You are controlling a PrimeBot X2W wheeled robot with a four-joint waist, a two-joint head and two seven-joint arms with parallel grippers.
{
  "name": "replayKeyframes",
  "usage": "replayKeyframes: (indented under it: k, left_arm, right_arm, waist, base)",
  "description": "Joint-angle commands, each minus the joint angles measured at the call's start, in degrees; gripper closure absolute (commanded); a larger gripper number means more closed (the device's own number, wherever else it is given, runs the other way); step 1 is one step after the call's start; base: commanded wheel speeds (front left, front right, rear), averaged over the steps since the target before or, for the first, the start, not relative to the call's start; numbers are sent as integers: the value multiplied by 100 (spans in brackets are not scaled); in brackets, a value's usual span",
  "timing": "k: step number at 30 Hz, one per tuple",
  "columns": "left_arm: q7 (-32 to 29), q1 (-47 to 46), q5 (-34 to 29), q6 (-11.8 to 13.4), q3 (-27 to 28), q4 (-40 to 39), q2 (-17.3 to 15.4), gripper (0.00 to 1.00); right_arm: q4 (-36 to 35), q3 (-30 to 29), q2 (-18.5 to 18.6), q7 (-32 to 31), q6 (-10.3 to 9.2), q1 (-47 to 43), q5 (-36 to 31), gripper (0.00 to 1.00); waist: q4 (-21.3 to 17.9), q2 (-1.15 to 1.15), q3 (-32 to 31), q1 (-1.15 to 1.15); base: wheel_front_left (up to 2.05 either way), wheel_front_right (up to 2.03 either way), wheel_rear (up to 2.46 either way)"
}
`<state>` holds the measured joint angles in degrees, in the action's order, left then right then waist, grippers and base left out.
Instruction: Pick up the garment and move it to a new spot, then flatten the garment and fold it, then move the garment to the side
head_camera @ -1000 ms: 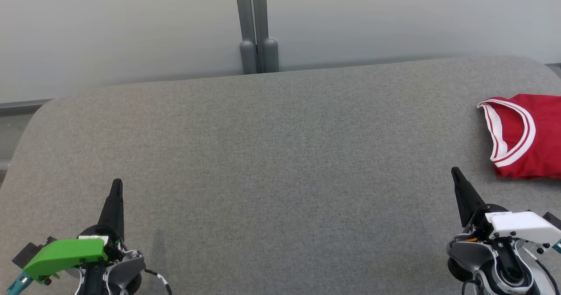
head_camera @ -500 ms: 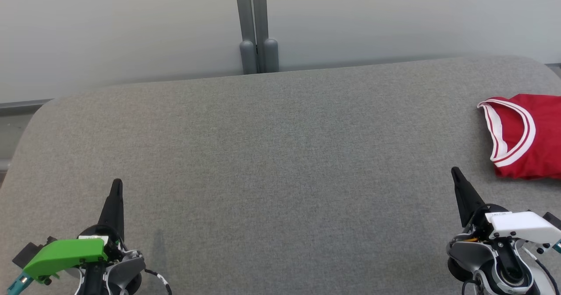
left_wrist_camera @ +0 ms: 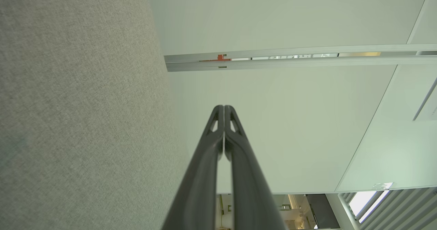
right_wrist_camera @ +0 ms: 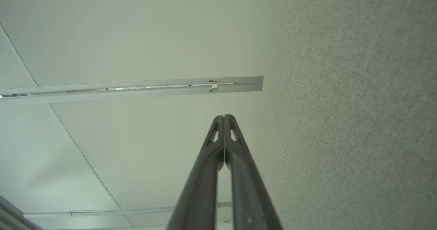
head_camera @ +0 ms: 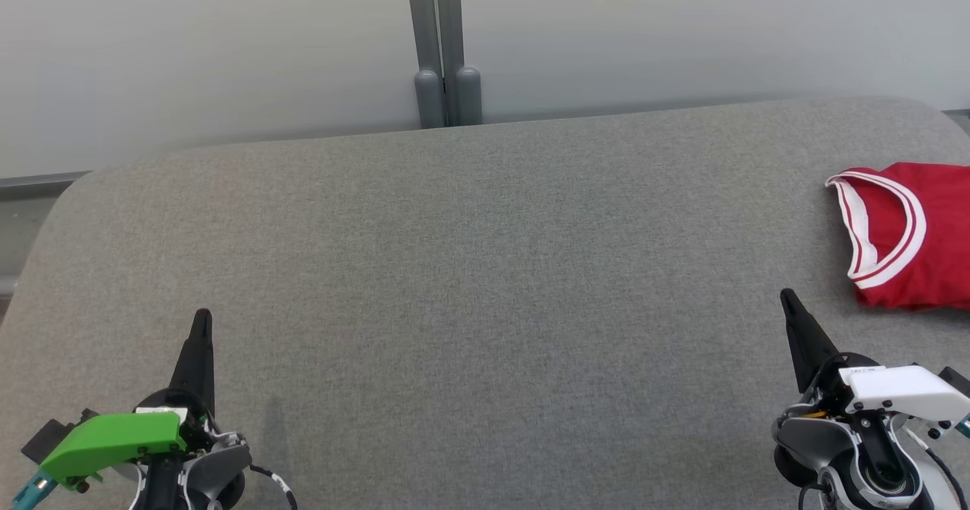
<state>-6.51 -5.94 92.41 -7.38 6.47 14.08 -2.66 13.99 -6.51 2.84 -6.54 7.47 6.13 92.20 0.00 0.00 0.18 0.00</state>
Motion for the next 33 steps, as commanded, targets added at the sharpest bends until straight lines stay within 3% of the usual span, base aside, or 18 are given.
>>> replayKeyframes:
  k: [1,33]
  left_arm:
    - [-21,-73,2,-25,15,-10,-43,100]
    - [-21,-73,2,-25,15,-10,-43,100]
  right_arm:
    - [9,-4,6,-15,4,30,42,100]
    - [9,-4,6,-15,5,30,42,100]
  waist:
    - [0,0,0,0]
    - [0,0,0,0]
  base:
    - [0,0,0]
    - [0,0,0]
